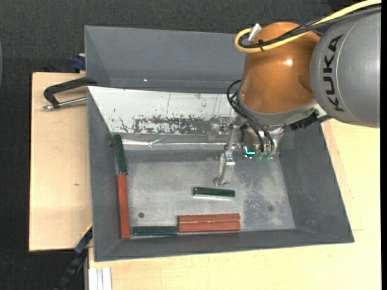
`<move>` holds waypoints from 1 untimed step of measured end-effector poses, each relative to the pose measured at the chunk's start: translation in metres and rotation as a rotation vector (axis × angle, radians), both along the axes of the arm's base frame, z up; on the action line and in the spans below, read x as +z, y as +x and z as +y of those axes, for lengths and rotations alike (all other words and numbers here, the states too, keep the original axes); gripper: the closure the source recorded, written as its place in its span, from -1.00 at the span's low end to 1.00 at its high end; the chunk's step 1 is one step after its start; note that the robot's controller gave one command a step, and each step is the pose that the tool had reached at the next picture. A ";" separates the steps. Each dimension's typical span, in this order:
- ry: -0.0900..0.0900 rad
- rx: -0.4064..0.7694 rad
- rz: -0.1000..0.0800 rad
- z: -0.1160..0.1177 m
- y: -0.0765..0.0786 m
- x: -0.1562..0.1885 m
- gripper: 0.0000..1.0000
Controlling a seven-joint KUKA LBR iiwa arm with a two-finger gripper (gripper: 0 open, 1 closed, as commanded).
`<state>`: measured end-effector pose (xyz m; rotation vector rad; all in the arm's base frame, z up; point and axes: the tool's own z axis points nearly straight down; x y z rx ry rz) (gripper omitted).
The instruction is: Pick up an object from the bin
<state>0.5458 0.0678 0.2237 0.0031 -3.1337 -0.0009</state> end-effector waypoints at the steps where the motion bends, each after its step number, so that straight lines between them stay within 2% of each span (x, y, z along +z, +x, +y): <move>1: 0.001 -0.002 -0.009 0.000 0.002 0.004 -1.00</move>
Offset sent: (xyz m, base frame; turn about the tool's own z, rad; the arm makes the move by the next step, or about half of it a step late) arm -0.0129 -0.0108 -0.1435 -0.0827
